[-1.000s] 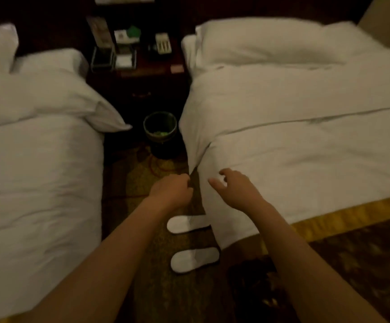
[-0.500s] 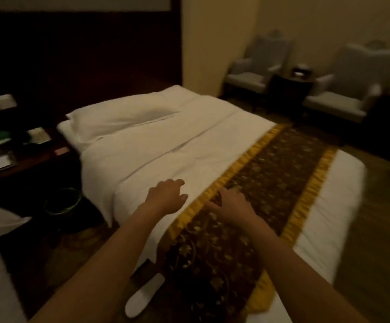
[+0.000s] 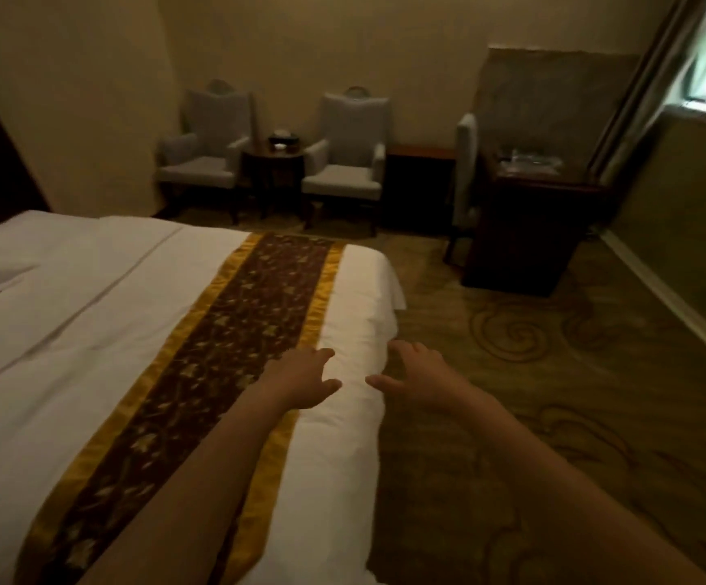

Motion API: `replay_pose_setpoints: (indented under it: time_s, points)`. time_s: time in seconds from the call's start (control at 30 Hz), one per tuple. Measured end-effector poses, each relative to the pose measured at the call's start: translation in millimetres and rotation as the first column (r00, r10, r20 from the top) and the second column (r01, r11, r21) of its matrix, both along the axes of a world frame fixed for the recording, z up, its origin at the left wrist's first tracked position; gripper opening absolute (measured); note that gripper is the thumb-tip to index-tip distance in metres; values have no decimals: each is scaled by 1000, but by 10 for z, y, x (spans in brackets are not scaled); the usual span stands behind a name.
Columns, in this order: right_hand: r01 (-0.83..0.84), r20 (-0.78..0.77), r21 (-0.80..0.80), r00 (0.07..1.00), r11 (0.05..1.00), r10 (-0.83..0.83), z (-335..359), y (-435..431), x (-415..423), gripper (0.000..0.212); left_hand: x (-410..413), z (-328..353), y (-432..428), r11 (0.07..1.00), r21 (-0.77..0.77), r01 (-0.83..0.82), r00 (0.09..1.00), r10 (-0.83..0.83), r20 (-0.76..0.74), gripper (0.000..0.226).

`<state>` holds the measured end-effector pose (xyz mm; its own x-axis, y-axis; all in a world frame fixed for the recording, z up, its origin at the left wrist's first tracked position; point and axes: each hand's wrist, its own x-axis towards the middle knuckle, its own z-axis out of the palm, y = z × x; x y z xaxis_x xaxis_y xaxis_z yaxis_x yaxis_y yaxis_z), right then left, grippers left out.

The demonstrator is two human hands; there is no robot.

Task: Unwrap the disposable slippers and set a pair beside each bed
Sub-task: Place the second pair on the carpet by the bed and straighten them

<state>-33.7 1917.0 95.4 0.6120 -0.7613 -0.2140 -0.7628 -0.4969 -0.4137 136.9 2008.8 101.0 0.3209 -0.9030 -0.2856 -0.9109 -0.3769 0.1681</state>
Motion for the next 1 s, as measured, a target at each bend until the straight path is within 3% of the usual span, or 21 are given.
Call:
replay_pose_setpoints:
  time_s: [0.2,0.4,0.63,0.83,1.0]
  points:
    - [101,32,-1,994,995,-101,48,-1159,-1089,82,-994,-105,-1275,997,-20,77,994,-78,-73,64]
    - [157,59,34,986,987,-159,48,-2173,-1523,85,-1429,-45,-2261,995,25,92,992,-90,-91,63]
    - [115,34,48,993,992,-116,-101,-3607,-1323,85,-1286,-122,-3684,997,40,70,997,-69,-44,63]
    - [92,21,56,995,994,-93,-143,-5117,-956,82,-969,-212,-5211,997,-68,31,995,-38,-94,54]
    - [79,31,62,996,995,-81,-58,-6357,-701,81,-719,-86,-6446,997,-70,20,997,-25,-69,56]
